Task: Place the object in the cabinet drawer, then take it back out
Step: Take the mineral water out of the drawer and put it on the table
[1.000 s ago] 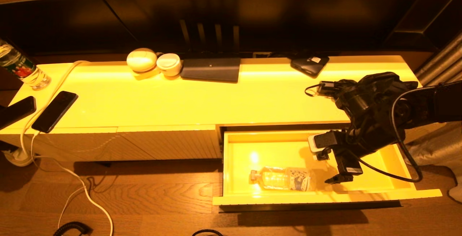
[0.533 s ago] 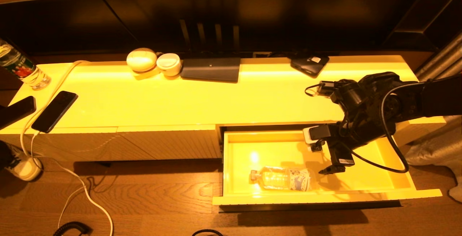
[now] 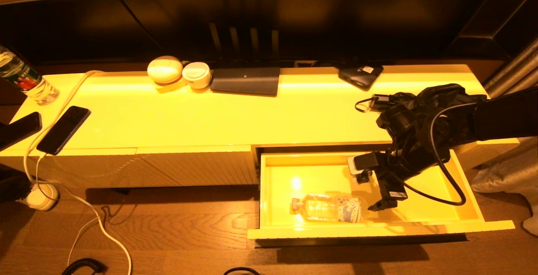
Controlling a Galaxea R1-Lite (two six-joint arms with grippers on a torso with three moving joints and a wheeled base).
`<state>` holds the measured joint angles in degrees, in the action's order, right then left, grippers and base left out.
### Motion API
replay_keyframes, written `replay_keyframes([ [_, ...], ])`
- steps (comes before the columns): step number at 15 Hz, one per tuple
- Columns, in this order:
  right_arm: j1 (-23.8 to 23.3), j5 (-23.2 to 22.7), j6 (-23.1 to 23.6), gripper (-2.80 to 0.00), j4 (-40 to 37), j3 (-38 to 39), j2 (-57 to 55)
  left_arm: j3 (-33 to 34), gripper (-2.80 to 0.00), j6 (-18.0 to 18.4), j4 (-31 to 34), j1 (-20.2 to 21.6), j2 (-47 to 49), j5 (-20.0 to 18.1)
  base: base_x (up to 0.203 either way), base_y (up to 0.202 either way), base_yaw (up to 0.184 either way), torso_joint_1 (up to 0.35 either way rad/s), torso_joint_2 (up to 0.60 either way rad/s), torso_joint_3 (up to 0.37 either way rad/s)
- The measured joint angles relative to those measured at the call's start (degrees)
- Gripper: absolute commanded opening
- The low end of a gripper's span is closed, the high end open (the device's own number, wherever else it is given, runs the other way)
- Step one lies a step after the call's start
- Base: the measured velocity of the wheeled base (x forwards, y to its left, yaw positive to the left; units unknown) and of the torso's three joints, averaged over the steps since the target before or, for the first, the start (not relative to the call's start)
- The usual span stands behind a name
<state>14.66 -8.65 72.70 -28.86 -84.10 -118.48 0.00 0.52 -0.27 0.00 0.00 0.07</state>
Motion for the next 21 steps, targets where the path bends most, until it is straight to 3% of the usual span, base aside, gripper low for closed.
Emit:
replay_keyframes([
  [21,2.28,-0.14,-5.61,0.00,-0.06,-7.08,-5.08,0.00,-2.80,0.00,0.02,0.00,0.00,0.00,0.000,0.000,0.000,0.000,0.00,0.000],
])
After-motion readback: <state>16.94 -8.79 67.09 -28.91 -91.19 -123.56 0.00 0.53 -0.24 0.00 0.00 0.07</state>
